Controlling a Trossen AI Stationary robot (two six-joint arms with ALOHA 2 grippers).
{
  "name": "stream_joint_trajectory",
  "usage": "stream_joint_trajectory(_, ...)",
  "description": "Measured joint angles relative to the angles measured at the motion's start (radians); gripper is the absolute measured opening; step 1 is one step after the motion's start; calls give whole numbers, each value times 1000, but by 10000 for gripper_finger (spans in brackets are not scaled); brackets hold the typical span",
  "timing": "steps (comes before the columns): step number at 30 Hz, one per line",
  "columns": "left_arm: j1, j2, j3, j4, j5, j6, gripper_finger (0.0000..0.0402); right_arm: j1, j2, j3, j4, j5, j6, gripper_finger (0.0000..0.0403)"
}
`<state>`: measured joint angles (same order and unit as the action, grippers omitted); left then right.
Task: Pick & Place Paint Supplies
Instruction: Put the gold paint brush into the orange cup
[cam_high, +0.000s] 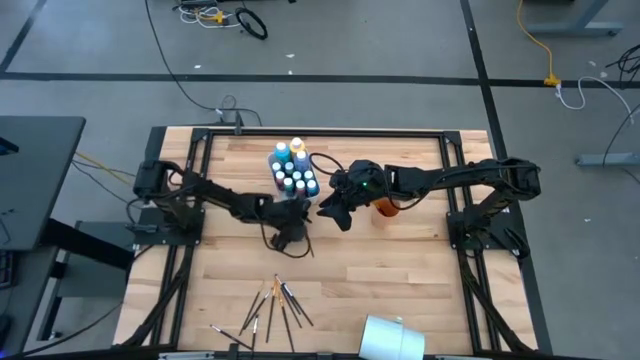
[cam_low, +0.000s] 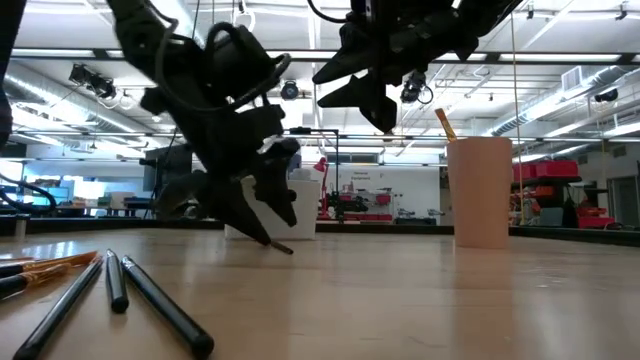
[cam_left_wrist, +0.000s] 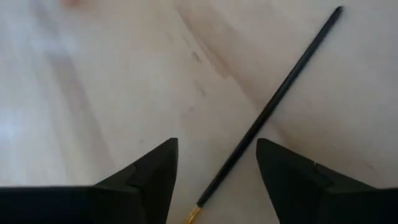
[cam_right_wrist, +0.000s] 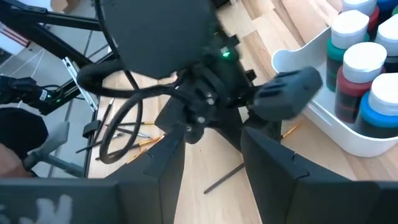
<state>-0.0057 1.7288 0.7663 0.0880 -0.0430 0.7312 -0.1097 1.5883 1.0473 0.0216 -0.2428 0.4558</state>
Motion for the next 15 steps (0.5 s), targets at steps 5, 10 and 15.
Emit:
stream_joint_trajectory(5,72,42,77,-173,129,-42,220,0,0,0,0,0,-1,159)
stream_joint_trajectory(10,98,53,81,-195,198,-36,181,0,0,0,0,-1,-9,159)
stream_joint_trajectory(15,90,54,79,-208,193,14,98,0,0,0,0,-2,-23,159)
